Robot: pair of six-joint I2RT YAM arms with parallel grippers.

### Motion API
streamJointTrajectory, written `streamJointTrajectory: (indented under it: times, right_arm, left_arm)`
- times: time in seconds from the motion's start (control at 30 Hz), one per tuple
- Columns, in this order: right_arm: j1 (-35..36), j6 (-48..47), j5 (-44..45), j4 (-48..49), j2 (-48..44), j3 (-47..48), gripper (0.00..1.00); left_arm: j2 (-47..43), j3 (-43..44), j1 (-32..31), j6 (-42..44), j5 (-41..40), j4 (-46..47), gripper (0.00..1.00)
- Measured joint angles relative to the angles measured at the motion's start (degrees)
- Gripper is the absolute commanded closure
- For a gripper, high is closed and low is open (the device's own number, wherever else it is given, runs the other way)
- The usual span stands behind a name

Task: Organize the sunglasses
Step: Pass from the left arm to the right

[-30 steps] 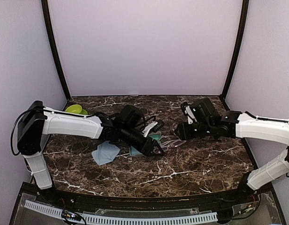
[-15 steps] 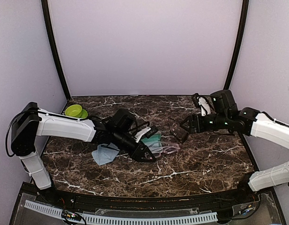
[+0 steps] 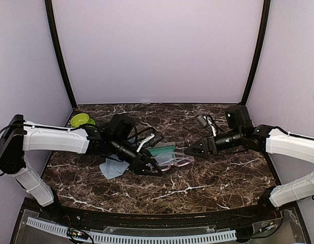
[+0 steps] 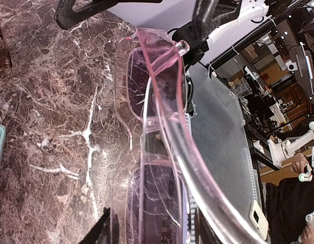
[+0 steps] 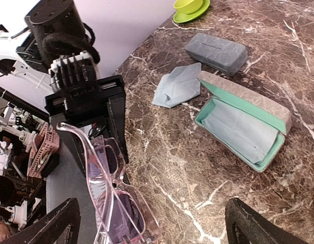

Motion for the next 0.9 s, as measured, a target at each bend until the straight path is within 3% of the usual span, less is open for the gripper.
streamJointTrajectory:
  times: [0.3, 0.9]
  right_arm:
    - [0.85, -0.42, -5.31, 4.04, 0.07, -3.10, 0.01]
    - [3.65, -2.08, -6.21, 5.49, 1.11, -3.61, 0.26]
  left_arm:
    - [1.27, 1.31, 0.74, 0.37, 2.08, 0.02, 0.93]
    - [3.63, 2.32, 0.96, -1.25, 3.91, 0.13, 0.94]
